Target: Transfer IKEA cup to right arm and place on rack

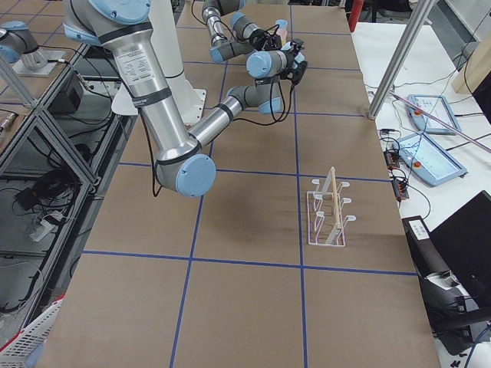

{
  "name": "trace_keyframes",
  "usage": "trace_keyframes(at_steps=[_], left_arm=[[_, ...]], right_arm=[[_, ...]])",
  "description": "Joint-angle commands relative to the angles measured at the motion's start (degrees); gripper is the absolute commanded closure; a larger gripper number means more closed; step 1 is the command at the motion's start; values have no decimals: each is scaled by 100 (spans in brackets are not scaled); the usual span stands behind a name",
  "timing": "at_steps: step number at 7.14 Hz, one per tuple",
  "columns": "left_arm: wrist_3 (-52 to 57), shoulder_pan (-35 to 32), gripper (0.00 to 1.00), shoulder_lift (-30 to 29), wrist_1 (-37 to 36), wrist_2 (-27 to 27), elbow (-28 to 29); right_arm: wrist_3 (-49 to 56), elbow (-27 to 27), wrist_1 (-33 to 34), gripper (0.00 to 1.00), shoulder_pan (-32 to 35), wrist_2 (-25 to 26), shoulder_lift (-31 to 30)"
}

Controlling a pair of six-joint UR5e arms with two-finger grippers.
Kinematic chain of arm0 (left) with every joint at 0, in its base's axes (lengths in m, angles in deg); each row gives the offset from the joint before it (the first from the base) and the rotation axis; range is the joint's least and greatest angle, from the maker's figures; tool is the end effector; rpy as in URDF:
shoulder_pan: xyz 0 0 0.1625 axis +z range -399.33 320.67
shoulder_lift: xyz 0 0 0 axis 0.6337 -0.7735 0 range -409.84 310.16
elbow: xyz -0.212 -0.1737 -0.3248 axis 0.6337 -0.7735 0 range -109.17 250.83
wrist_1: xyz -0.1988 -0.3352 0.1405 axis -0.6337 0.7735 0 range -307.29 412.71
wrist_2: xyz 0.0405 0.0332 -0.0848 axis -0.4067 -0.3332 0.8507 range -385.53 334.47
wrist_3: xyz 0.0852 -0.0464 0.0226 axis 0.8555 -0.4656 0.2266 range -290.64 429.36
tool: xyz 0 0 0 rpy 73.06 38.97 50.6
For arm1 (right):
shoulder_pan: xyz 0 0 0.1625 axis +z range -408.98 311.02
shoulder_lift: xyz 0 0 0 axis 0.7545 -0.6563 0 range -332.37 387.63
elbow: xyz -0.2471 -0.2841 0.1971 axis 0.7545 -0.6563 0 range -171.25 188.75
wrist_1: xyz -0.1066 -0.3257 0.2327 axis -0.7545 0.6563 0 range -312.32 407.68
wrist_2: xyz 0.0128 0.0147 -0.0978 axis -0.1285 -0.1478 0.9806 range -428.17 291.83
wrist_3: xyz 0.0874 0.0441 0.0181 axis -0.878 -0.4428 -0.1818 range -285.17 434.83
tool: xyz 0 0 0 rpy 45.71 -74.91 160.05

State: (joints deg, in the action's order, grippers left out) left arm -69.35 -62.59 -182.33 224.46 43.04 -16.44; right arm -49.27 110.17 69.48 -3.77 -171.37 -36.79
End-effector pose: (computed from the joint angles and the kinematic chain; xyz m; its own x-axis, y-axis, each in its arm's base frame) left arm 0.4985 -0.3990 0.0916 -0.8081 -0.4140 -0.4190 0.0705 0.6382 -0.7666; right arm -0.3190 -0.4784 0.1882 -0.4532 0.3181 0.8327 -0.3402 0.8018 -0.4914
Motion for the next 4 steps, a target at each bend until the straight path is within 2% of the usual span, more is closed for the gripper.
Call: trace_keyframes(at_steps=[1,2,4], left_arm=[[-16,15,70,-5,7,16,17],[10,6,1,-40,7,16,-1],[20,-2,0,-14,7,16,-10]], right_arm=[[0,-61,0,99,-4,71,35],[0,-70,-9,100,-4,71,61],[0,-70,-35,100,5,80,70]])
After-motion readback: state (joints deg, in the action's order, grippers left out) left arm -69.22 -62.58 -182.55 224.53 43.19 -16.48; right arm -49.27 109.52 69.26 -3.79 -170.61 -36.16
